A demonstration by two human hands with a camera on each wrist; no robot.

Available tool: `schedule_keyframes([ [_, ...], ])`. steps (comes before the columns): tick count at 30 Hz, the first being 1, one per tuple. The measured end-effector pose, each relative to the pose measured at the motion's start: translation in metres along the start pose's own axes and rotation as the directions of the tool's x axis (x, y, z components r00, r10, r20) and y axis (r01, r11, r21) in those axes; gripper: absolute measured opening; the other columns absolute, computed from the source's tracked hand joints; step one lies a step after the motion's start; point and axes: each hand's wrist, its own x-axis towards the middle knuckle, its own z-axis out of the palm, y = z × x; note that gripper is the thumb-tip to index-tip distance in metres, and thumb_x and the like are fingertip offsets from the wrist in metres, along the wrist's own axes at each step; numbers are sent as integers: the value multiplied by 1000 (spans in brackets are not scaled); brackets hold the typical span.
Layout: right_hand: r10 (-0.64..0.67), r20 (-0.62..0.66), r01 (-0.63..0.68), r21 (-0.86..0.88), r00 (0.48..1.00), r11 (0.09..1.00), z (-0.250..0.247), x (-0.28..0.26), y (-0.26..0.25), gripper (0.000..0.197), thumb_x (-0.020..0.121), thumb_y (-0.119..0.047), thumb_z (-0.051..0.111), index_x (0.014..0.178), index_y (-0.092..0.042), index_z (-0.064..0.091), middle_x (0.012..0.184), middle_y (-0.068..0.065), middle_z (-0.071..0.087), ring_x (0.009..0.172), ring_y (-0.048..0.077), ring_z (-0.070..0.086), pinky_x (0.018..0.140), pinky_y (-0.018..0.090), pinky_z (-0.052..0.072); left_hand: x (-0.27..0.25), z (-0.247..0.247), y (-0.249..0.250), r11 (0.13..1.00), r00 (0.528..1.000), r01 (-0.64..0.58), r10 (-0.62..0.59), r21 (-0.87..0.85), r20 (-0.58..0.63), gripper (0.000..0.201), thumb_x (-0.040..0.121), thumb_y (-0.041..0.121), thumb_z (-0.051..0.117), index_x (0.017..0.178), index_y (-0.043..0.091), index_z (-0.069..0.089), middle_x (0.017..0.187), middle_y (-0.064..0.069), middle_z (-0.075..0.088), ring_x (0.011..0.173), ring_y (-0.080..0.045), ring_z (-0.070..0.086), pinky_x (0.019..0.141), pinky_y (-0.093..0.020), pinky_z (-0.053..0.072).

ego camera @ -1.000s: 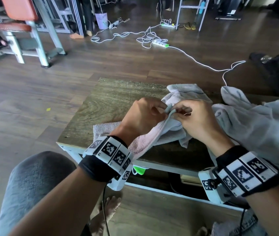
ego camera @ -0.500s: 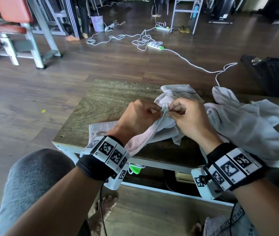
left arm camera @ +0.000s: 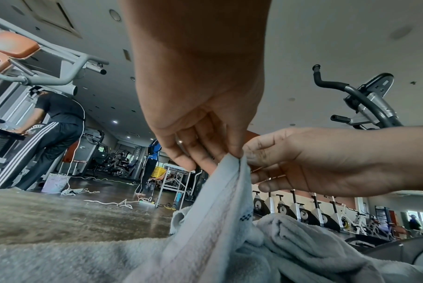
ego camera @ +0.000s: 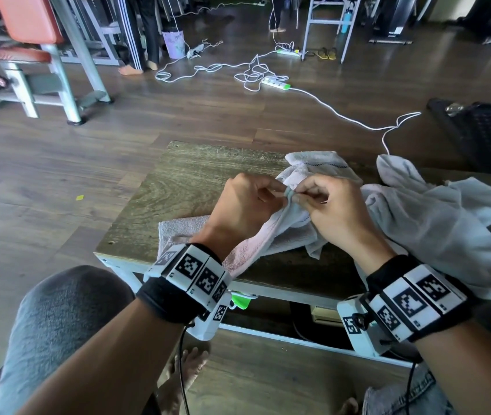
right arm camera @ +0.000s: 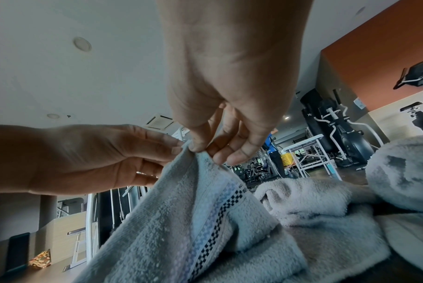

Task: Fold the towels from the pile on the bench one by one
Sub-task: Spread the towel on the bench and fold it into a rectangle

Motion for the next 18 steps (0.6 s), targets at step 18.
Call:
schedule_keyframes([
  [18, -20, 21, 20, 26, 1000, 999, 0, -1, 4, 8, 85, -8, 76, 88, -13, 70, 77, 3, 72, 73, 20, 69, 71, 39, 55, -2, 1, 2, 998, 999, 4, -6, -55, -48, 11, 81, 9, 75, 92, 10, 79, 87, 3, 76, 74, -1, 70, 71, -16, 56],
])
